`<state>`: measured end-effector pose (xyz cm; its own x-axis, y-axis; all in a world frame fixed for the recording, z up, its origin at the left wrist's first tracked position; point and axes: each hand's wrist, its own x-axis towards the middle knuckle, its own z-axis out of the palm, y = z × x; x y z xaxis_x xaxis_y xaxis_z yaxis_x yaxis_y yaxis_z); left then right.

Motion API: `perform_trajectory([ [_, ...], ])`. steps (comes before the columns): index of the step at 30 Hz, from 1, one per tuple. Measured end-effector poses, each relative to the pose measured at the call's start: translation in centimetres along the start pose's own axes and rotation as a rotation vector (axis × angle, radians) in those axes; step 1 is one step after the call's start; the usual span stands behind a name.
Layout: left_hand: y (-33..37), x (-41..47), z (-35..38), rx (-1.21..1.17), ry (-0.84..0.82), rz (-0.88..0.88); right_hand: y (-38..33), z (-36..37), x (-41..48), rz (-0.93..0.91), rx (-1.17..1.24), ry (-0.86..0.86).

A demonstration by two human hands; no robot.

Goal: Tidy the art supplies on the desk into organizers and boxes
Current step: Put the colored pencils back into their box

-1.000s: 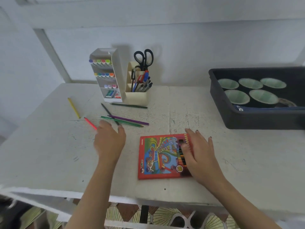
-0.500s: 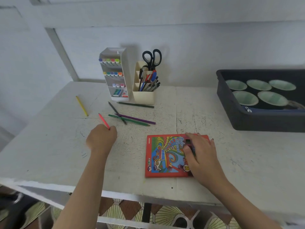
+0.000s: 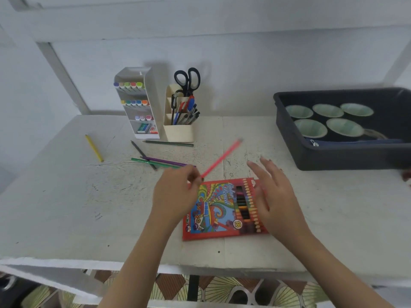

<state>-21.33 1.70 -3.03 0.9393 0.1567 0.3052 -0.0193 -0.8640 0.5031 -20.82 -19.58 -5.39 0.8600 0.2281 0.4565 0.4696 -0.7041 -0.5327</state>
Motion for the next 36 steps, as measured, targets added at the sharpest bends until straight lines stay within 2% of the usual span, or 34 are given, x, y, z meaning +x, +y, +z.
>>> perform_trajectory([
  [4,2.0,-1.1,2.1,0.01,-0.144,0.189,1.2,-1.8,0.6,-0.147,-0.223,-0.017],
  [7,2.8,-1.4,3.3,-0.018,-0.176,0.246,2.5,-3.1,0.4,-0.121,-0.357,-0.037],
  [9,3.4,-1.5,3.9,-0.062,-0.17,0.258,3.6,-3.9,0.1,-0.106,-0.316,-0.057],
  [14,3.9,-1.6,5.4,0.028,-0.076,0.162,6.1,-5.0,-1.0,0.02,-0.243,-0.037],
  [20,3.1,-2.8,6.9,0.081,-0.068,-0.036,7.8,-5.4,-2.0,0.189,-0.208,-0.009],
  [26,3.0,-3.2,7.3,-0.03,-0.017,-0.061,8.5,-4.8,-2.0,0.215,-0.227,-0.02],
  [36,3.2,-3.4,7.1,-0.099,-0.003,-0.066,8.9,-3.9,-0.1,0.185,-0.218,-0.18],
])
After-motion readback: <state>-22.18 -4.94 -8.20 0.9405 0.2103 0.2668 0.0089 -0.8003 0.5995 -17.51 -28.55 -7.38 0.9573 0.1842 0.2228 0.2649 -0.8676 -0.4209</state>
